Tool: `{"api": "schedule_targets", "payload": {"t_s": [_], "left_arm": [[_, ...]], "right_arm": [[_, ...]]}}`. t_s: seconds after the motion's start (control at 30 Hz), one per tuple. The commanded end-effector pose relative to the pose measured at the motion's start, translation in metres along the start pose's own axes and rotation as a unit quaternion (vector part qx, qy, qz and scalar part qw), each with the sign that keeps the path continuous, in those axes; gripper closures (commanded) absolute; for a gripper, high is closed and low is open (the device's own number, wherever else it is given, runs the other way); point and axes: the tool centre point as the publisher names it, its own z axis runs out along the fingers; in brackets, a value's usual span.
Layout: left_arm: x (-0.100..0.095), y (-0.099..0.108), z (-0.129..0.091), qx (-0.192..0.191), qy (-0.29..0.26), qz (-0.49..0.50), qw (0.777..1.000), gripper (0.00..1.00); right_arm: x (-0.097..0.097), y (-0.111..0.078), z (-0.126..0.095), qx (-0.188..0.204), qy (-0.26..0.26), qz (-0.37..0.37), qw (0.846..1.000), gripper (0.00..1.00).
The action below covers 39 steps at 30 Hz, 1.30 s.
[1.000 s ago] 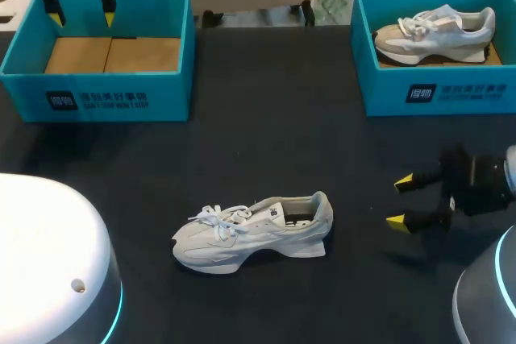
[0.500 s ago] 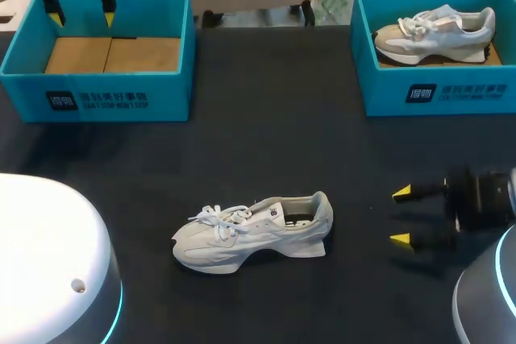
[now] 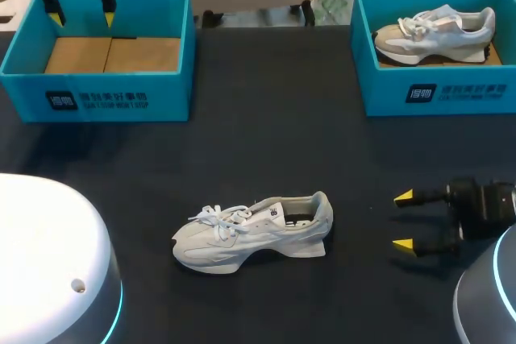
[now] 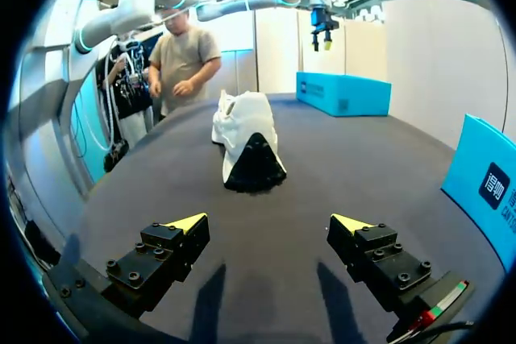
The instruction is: Take the shoe out of the shoebox, open the shoe tongue, remove and reinsert the insole, then place the shoe into the shoebox
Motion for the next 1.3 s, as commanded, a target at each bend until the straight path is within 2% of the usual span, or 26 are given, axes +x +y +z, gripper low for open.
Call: {"api": "schedule_targets", "payload": {"t_s": [0.03,0.17,0.27,0.33,0.8,1.07,1.3], "left_arm": [[0.000,0.000,0.000,0.000,0.000,0.000,1.000,0.00],[0.000,0.000,0.000,0.000,0.000,0.000,1.000,0.00],[0.000,0.000,0.000,0.000,0.000,0.000,1.000,0.00],[0.000,0.000,0.000,0.000,0.000,0.000,1.000,0.00],[0.000,0.000,0.000,0.000,0.000,0.000,1.000,0.00],[0.000,0.000,0.000,0.000,0.000,0.000,1.000,0.00],[0.000,0.000,0.000,0.000,0.000,0.000,1.000,0.00]], "right_arm": [[0.003,0.002,0.004,0.000,-0.001,-0.001,1.000,0.00],[0.008,0.001,0.017,-0.017,0.022,-0.022,0.999,0.00],[0.008,-0.001,0.027,-0.014,0.033,-0.027,0.999,0.00],[0.009,-0.002,0.031,-0.004,0.013,-0.018,1.000,0.00],[0.009,-0.004,0.030,-0.008,0.015,-0.020,1.000,0.00],[-0.007,-0.004,0.037,-0.006,0.037,-0.023,0.999,0.00],[-0.010,-0.003,0.040,-0.019,0.050,-0.030,0.998,0.00]]}}
